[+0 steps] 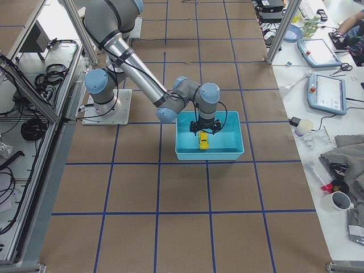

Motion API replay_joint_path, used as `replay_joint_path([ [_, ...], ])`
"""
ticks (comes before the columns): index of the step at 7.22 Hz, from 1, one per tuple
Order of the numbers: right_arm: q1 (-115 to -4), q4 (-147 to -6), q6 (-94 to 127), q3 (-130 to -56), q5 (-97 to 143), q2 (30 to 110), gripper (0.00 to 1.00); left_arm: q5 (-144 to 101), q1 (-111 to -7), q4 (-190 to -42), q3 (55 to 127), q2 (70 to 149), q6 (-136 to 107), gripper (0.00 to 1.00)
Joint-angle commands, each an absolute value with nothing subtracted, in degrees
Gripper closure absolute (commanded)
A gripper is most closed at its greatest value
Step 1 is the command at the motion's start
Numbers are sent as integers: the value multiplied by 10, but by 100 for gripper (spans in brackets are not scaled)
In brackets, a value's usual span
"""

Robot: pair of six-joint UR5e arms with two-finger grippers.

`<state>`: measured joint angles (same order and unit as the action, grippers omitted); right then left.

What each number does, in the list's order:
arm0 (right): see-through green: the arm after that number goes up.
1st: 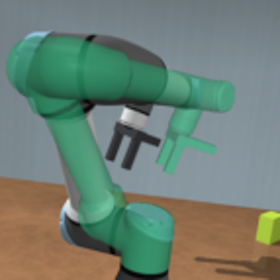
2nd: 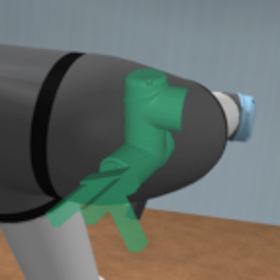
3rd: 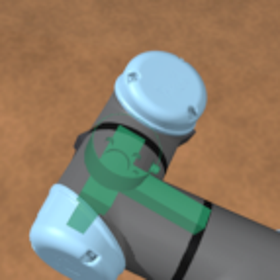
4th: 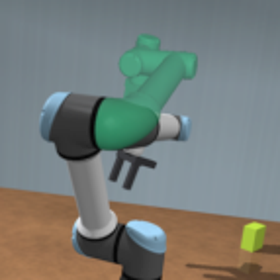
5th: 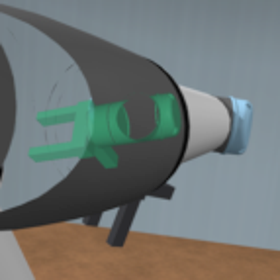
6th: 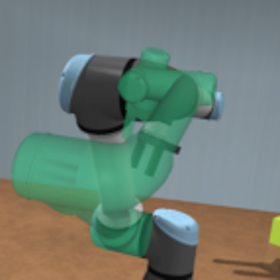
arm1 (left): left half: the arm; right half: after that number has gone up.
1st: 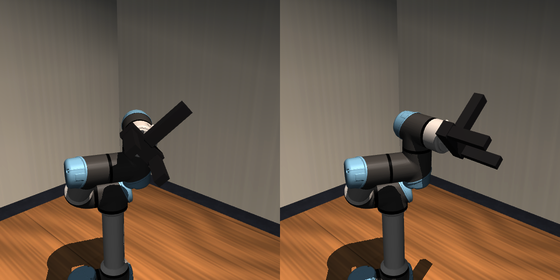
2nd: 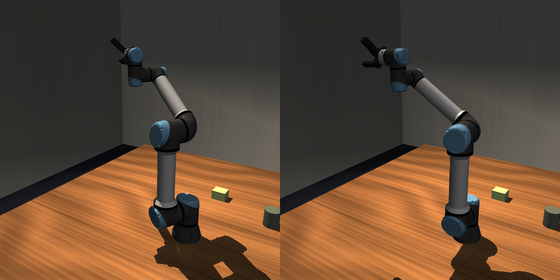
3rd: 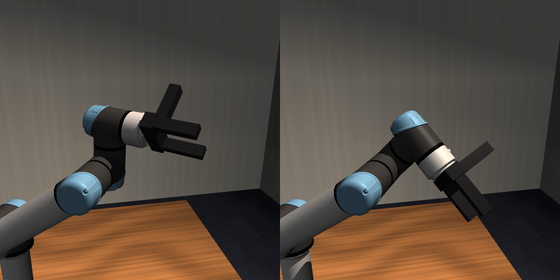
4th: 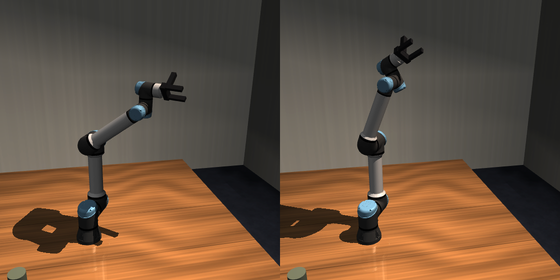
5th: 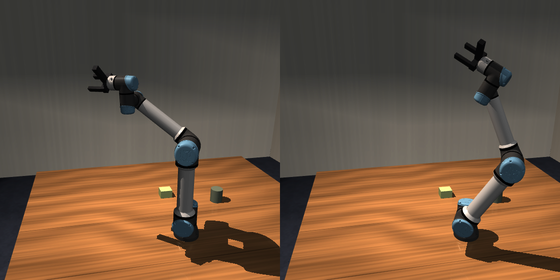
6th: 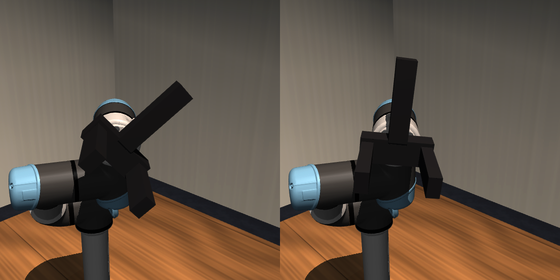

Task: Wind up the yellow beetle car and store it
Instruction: 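Lower the car into the light-blue bin and open the right gripper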

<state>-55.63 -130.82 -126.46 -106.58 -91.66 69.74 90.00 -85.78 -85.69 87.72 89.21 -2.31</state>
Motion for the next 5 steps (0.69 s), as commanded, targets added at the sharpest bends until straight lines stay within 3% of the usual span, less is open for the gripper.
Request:
replay_joint_path([
  [1, -557, -1267, -1251, -1034, -916, 721, 0, 901, -858, -857, 877, 892, -23, 0],
  [5, -562, -1066, -1113, -944, -911, 819, 0, 902, -858, -857, 878, 892, -23, 0],
])
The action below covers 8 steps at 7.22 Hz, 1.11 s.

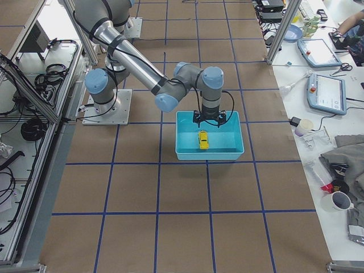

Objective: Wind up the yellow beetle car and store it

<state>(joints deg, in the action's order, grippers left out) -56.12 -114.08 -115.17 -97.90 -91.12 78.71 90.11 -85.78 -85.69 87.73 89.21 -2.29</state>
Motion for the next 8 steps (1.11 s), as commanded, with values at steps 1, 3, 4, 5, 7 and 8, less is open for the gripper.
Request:
replay_joint_path([
  [1, -562, -1005, -1065, -920, -914, 845, 0, 903, -858, -857, 878, 892, -23, 0],
  [3, -562, -940, -991, -894, -916, 897, 0, 900, -857, -857, 878, 892, -23, 0],
  [4, -564, -927, -946, -894, -913, 921, 0, 902, -857, -857, 878, 892, -23, 0],
  [5, -584, -905, -893, -893, -912, 930, 0, 901, -857, -857, 878, 892, -23, 0],
  [7, -666, -904, -744, -890, -918, 929, 0, 902, -857, -857, 879, 891, -22, 0],
  [8, -709, -904, -670, -885, -918, 928, 0, 902, -857, -857, 878, 891, -22, 0],
])
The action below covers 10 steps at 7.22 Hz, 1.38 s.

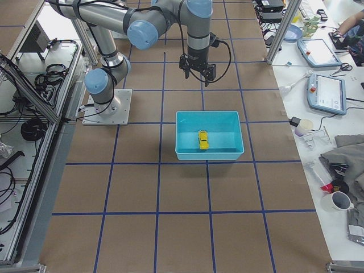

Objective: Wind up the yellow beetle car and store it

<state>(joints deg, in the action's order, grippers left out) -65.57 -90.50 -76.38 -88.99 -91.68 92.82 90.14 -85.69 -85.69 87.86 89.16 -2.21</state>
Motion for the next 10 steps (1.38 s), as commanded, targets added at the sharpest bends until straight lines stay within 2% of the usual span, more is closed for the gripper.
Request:
replay_joint_path([
  [1, -746, -896, -593, -877, -919, 926, 0, 901, -857, -857, 879, 891, -22, 0],
  [4, -852, -893, -353, -866, -921, 913, 0, 901, -857, -857, 879, 892, -23, 0],
  [7, -909, -895, -93, -865, -910, 905, 0, 901, -857, -857, 878, 892, -22, 0],
  [10, -962, -898, 41, -848, -918, 881, 0, 901, -857, -857, 878, 892, -23, 0],
])
